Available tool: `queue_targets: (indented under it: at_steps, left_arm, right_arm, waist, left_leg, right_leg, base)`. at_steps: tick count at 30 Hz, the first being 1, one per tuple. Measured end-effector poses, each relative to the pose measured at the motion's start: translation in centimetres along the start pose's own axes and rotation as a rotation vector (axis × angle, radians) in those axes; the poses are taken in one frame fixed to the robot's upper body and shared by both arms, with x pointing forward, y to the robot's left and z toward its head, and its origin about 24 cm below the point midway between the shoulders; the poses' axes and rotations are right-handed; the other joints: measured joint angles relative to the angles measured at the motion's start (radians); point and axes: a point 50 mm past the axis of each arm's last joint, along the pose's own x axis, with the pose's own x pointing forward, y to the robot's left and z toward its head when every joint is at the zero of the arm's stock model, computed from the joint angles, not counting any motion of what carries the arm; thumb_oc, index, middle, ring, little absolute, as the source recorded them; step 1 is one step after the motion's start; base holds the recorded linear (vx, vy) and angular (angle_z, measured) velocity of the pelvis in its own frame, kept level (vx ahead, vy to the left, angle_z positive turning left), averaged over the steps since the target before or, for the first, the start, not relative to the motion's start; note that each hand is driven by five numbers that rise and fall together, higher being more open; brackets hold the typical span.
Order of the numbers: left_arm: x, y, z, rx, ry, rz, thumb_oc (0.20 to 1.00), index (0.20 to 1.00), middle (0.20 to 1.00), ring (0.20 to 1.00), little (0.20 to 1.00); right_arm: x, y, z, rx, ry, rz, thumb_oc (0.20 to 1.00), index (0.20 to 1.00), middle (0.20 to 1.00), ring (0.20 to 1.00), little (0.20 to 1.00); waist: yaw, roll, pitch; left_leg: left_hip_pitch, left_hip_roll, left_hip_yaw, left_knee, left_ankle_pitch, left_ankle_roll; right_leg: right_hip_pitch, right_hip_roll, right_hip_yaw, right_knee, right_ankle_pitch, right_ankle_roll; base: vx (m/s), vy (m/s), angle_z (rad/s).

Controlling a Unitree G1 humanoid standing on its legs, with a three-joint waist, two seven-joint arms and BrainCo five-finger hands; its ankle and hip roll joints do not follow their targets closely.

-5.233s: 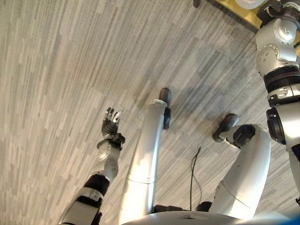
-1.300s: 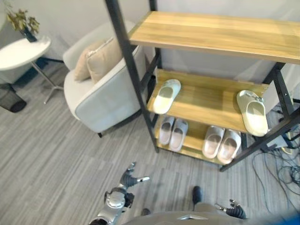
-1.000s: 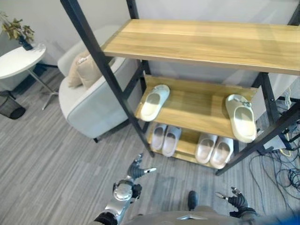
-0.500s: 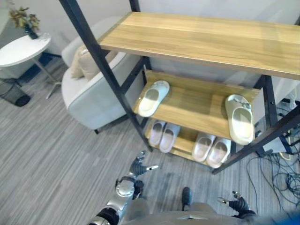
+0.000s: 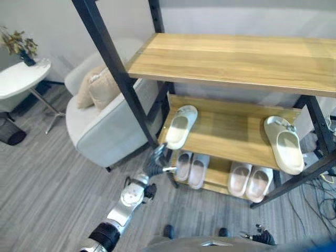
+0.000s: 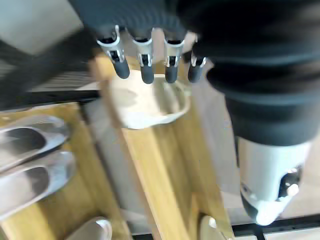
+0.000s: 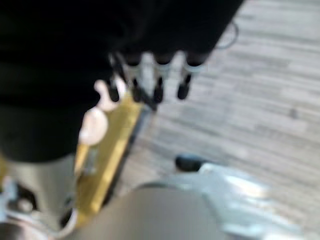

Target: Arrange the slippers neatly on the shoe rack.

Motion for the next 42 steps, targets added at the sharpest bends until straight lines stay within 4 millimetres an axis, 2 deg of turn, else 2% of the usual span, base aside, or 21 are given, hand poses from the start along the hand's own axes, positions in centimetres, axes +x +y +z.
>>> queue_targets:
  at_steps: [3,7,16,21,22,23,26,28,36,38,42]
  left_arm:
    - [-0.1,-1.0,0.0,-0.002,-0.002,-0.072,1.0,1.0,1.0,1.0,1.0]
    - [-0.4,-3.0,0.4,-0.036,-0.012,-0.198,1.0,1.0,1.0,1.0,1.0]
    - [-0.3,-4.0,1.1,-0.022,-0.027,-0.298,1.0,1.0,1.0,1.0,1.0]
    - [0.8,-3.8,2.2,0.026,-0.072,-0.285,1.0,1.0,1.0,1.0,1.0]
    - [1.3,-3.7,2.8,0.048,-0.092,-0.27,1.0,1.0,1.0,1.0,1.0]
    - [2.4,-3.3,4.1,0.093,-0.142,-0.25,1.0,1.0,1.0,1.0,1.0]
    - [4.3,-2.7,5.4,0.163,-0.181,-0.194,1.0,1.0,1.0,1.0,1.0]
    - [4.4,-2.5,5.6,0.174,-0.189,-0.172,1.0,1.0,1.0,1.0,1.0]
    - [4.5,-2.4,5.1,0.265,-0.176,-0.133,1.0,1.0,1.0,1.0,1.0]
    - [5.1,-2.0,4.5,0.338,-0.147,-0.117,1.0,1.0,1.0,1.0,1.0]
    - [5.7,-1.5,4.8,0.386,-0.146,-0.091,1.0,1.0,1.0,1.0,1.0]
  right_arm:
    - [0.0,-0.1,-0.3,-0.021,0.016,0.004,1.0,1.0,1.0,1.0,1.0]
    - [-0.1,-0.1,-0.7,-0.036,0.039,0.017,1.0,1.0,1.0,1.0,1.0]
    - [-0.1,0.1,-1.0,-0.04,0.054,0.031,1.0,1.0,1.0,1.0,1.0]
    - [-0.1,0.1,-1.0,-0.043,0.054,0.031,1.0,1.0,1.0,1.0,1.0]
    - [-0.1,0.1,-1.0,-0.044,0.054,0.031,1.0,1.0,1.0,1.0,1.0]
    - [-0.1,0.1,-1.0,-0.047,0.054,0.032,1.0,1.0,1.0,1.0,1.0]
    - [-0.1,0.2,-0.9,-0.059,0.05,0.036,1.0,1.0,1.0,1.0,1.0]
    - [-0.1,0.2,-0.8,-0.058,0.046,0.036,1.0,1.0,1.0,1.0,1.0]
    - [-0.1,0.3,-0.7,-0.067,0.04,0.036,1.0,1.0,1.0,1.0,1.0]
    - [-0.1,0.3,-0.6,-0.07,0.037,0.033,1.0,1.0,1.0,1.0,1.0]
    - [0.0,0.3,-0.3,-0.069,0.026,0.031,1.0,1.0,1.0,1.0,1.0]
  waist:
    - [-0.001,0.01,-0.009]
    - [-0.001,0.0,-0.028]
    - [-0.005,-0.016,-0.04]
    - [-0.009,-0.014,-0.041]
    - [-0.014,-0.014,-0.041]
    - [-0.027,-0.013,-0.042]
    - [-0.033,-0.008,-0.045]
    - [-0.048,-0.006,-0.047]
    - [-0.055,-0.011,-0.044]
    - [-0.056,-0.011,-0.049]
    - [-0.06,-0.016,-0.047]
  left_leg:
    - [-0.004,0.006,-0.001,-0.004,-0.01,-0.004]
    - [-0.028,0.012,-0.007,-0.004,-0.007,-0.005]
    - [-0.029,0.009,-0.021,0.0,0.005,-0.007]
    - [-0.029,0.009,-0.022,0.0,0.005,-0.008]
    - [-0.029,0.009,-0.022,0.0,0.005,-0.008]
    - [-0.029,0.009,-0.021,-0.004,0.003,-0.009]
    - [-0.035,0.009,-0.017,-0.004,0.003,-0.009]
    - [-0.035,0.009,-0.011,-0.004,0.003,-0.008]
    - [-0.038,0.009,0.009,0.0,-0.001,-0.008]
    - [-0.056,0.009,0.012,0.0,-0.001,-0.007]
    - [-0.073,0.007,0.033,0.0,0.0,-0.006]
  right_leg:
    - [0.0,0.006,0.0,0.0,-0.006,0.004]
    - [-0.022,0.012,0.0,0.001,-0.002,-0.004]
    - [-0.02,0.011,-0.015,0.0,-0.002,-0.005]
    - [-0.018,0.011,-0.017,0.0,-0.004,-0.003]
    - [-0.018,0.011,-0.017,0.0,-0.007,0.001]
    - [-0.019,0.01,-0.016,0.0,-0.007,0.001]
    - [-0.027,0.009,-0.013,0.0,-0.005,0.002]
    - [-0.031,0.008,-0.011,0.0,-0.005,0.002]
    - [-0.045,0.007,0.005,0.0,-0.001,-0.002]
    - [-0.067,0.007,0.008,0.0,-0.002,0.002]
    - [-0.095,0.005,0.028,0.0,0.008,0.004]
  base:
    - [0.0,0.0,0.0]
    - [0.0,0.0,0.0]
    - [0.01,-0.002,0.04]
    - [0.02,0.0,0.02]
    - [0.09,0.011,0.0]
    - [0.09,0.018,-0.01]
    - [0.03,0.019,-0.06]
    - [0.03,0.021,-0.08]
    - [0.01,0.011,-0.06]
    - [0.0,0.029,-0.05]
    - [-0.01,0.026,-0.14]
